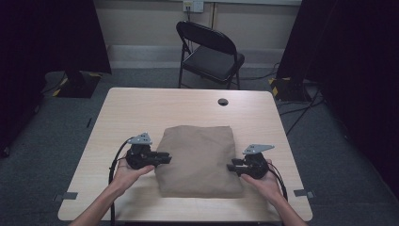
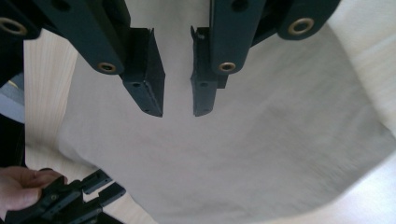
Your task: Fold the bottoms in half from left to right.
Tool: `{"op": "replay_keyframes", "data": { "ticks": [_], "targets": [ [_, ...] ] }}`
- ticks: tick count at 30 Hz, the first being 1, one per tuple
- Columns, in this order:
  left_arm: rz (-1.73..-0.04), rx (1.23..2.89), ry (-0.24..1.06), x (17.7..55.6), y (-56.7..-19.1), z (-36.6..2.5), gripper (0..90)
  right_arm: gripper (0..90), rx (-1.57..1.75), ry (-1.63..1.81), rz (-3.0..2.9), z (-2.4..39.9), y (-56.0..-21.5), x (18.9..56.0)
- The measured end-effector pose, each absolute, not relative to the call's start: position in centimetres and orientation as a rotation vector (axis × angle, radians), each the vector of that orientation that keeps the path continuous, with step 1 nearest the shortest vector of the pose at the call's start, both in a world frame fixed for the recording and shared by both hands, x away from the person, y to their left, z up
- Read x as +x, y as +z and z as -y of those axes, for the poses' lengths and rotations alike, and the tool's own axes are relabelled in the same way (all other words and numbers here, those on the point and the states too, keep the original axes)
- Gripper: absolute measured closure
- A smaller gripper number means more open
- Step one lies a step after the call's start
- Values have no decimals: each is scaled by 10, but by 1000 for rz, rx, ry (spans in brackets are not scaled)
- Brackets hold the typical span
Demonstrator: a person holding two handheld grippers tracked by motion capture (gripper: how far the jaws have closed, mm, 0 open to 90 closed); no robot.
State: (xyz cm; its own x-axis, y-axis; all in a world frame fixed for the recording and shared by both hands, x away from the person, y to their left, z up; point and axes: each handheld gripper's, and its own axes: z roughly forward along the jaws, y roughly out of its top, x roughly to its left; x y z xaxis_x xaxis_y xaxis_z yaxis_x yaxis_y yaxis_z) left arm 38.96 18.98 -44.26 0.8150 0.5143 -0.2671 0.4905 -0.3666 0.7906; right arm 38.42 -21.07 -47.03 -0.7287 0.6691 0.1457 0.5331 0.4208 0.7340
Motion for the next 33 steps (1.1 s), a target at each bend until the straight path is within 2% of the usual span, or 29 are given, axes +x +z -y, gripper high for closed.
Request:
{"op": "replay_keyframes", "data": {
  "ticks": [4, 8, 11, 15, 20, 25, 29, 33],
  "targets": [
    [-731, 2054, 3, 386, -450, -182, 729, 618, 1049, 1143, -2489, 210, -470, 381],
    [-714, 2095, -28, 385, -460, -170, 742, 600, 1066, 1341, -2360, 214, -443, 386],
    [-721, 2141, -46, 386, -472, -163, 752, 600, 1038, 1422, -2368, 200, -436, 393],
    [-737, 2176, -34, 386, -485, -159, 700, 605, 989, 1420, -2431, 175, -445, 396],
    [-733, 2182, -12, 385, -488, -160, 679, 608, 930, 1323, -2527, 155, -461, 396],
    [-699, 2181, 23, 381, -490, -161, 671, 601, 975, 1190, -2599, 161, -486, 400],
    [-687, 2184, 44, 379, -490, -162, 658, 597, 975, 1164, -2599, 165, -487, 401],
    [-704, 2191, 26, 379, -489, -166, 585, 547, 992, 1157, -2585, 171, -486, 402]
  ]
}}
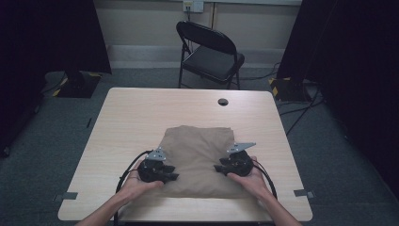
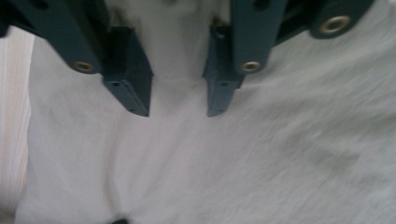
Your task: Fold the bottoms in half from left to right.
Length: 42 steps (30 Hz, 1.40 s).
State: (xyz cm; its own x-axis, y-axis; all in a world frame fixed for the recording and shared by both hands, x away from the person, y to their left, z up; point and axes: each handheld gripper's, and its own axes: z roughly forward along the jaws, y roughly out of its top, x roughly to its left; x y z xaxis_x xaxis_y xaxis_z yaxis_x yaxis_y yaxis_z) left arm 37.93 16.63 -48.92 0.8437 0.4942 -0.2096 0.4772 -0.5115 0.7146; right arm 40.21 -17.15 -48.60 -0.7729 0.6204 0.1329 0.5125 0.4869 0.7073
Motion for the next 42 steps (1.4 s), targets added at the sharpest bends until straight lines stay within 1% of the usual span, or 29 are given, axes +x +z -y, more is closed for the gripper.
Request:
{"op": "replay_keyframes", "data": {
  "ticks": [4, 7, 9, 13, 16, 19, 24, 27, 29, 30, 32, 34, 35, 38, 39, 42],
  "targets": [
    [-709, 2204, 31, 378, -488, -170, 568, 542, 973, 1226, -2557, 181, -471, 390],
    [-719, 2206, 26, 378, -488, -170, 549, 575, 944, 1314, -2541, 191, -459, 371],
    [-724, 2207, 24, 377, -488, -169, 530, 603, 922, 1331, -2558, 198, -457, 352],
    [-711, 2221, 42, 376, -488, -167, 514, 615, 890, 1282, -2603, 204, -463, 336],
    [-715, 2221, 46, 376, -488, -168, 514, 601, 894, 1185, -2651, 203, -476, 339],
    [-714, 2224, 74, 376, -488, -171, 513, 585, 911, 1142, -2672, 198, -485, 350],
    [-754, 2202, 111, 382, -490, -186, 512, 581, 883, 1127, -2623, 184, -488, 366],
    [-808, 2184, 133, 386, -489, -199, 507, 575, 893, 1155, -2607, 173, -491, 377],
    [-838, 2173, 136, 386, -484, -205, 496, 554, 881, 1148, -2623, 165, -490, 380],
    [-838, 2160, 134, 385, -480, -209, 498, 538, 869, 1138, -2630, 163, -488, 379],
    [-820, 2133, 140, 380, -474, -214, 531, 534, 851, 1162, -2628, 164, -484, 376],
    [-786, 2100, 128, 371, -467, -218, 558, 551, 844, 1217, -2607, 168, -476, 370],
    [-768, 2102, 120, 369, -465, -219, 562, 579, 828, 1257, -2606, 172, -471, 366],
    [-749, 2128, 78, 361, -467, -219, 569, 613, 798, 1297, -2623, 178, -467, 355],
    [-752, 2135, 84, 360, -469, -218, 569, 620, 781, 1294, -2639, 181, -468, 350],
    [-790, 2194, 86, 363, -479, -211, 555, 592, 763, 1246, -2674, 183, -472, 344]
  ]
}}
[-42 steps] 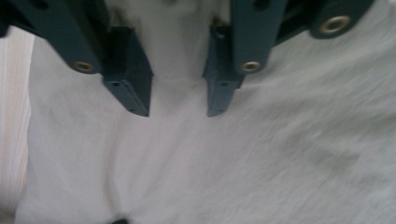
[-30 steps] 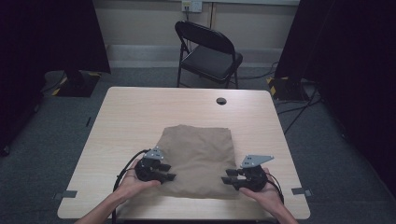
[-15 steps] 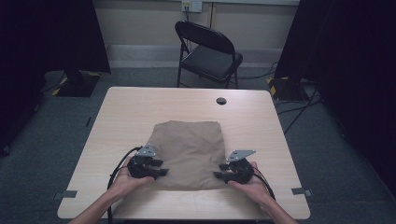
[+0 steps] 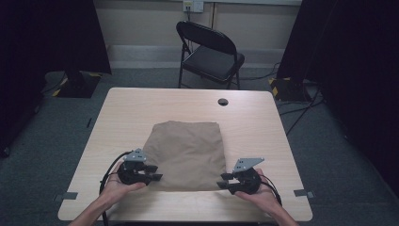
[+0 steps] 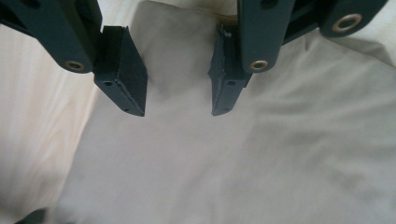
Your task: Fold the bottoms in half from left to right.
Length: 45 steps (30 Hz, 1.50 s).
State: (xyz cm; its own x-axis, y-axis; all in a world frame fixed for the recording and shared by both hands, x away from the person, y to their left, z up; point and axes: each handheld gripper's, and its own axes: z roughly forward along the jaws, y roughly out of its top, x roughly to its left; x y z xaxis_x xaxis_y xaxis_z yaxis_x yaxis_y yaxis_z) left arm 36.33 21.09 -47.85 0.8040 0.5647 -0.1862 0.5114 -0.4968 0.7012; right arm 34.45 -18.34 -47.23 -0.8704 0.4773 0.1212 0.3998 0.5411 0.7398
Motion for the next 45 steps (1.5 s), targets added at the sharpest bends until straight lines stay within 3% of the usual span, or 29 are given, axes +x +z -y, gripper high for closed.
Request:
{"op": "replay_keyframes", "data": {
  "ticks": [3, 7, 16, 22, 27, 36, 45],
  "targets": [
    [-796, 2227, 117, 367, -483, -204, 536, 512, 787, 1248, -2662, 184, -475, 346],
    [-821, 2217, 126, 373, -485, -202, 529, 468, 745, 1212, -2693, 180, -482, 347],
    [-839, 2184, 92, 379, -487, -213, 531, 447, 643, 1181, -2717, 172, -491, 346],
    [-844, 2172, 73, 381, -488, -214, 531, 504, 535, 1177, -2642, 174, -497, 341],
    [-854, 2167, 72, 384, -488, -214, 526, 638, 550, 1179, -2622, 175, -497, 345],
    [-851, 2175, 66, 385, -487, -213, 511, 772, 609, 1137, -2607, 170, -494, 348],
    [-852, 2180, 64, 385, -487, -212, 498, 818, 742, 1150, -2658, 168, -490, 356]
  ]
}}
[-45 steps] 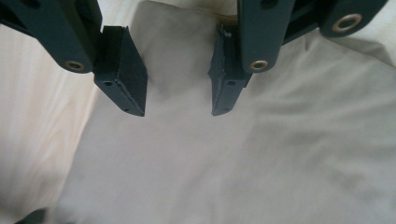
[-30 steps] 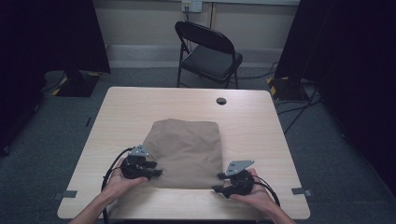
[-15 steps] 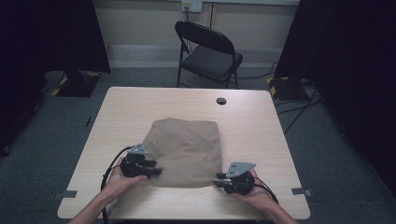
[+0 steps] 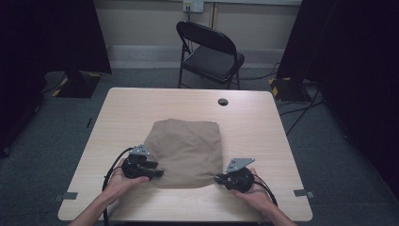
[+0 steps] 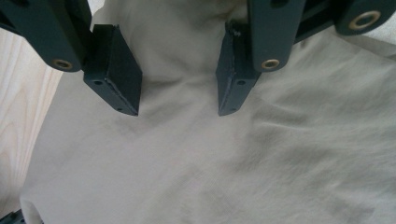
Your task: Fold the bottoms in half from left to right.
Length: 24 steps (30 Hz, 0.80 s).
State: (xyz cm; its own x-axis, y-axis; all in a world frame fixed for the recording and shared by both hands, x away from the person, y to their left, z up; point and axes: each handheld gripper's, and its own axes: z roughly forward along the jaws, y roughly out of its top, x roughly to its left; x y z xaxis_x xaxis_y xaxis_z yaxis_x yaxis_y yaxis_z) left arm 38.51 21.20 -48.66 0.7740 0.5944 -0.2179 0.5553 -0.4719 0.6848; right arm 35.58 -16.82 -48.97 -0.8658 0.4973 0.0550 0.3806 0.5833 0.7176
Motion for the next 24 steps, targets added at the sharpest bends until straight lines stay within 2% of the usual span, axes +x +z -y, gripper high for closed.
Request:
{"op": "replay_keyframes", "data": {
  "ticks": [16, 19, 21, 24],
  "targets": [
    [-837, 2190, 56, 384, -486, -209, 437, 830, 786, 1372, -2636, 176, -469, 351],
    [-822, 2200, 22, 384, -486, -211, 517, 831, 787, 1399, -2623, 178, -465, 350],
    [-812, 2203, 5, 383, -486, -211, 543, 831, 791, 1426, -2607, 182, -462, 349],
    [-765, 2246, 53, 377, -485, -202, 551, 834, 784, 1450, -2600, 185, -457, 346]
  ]
}}
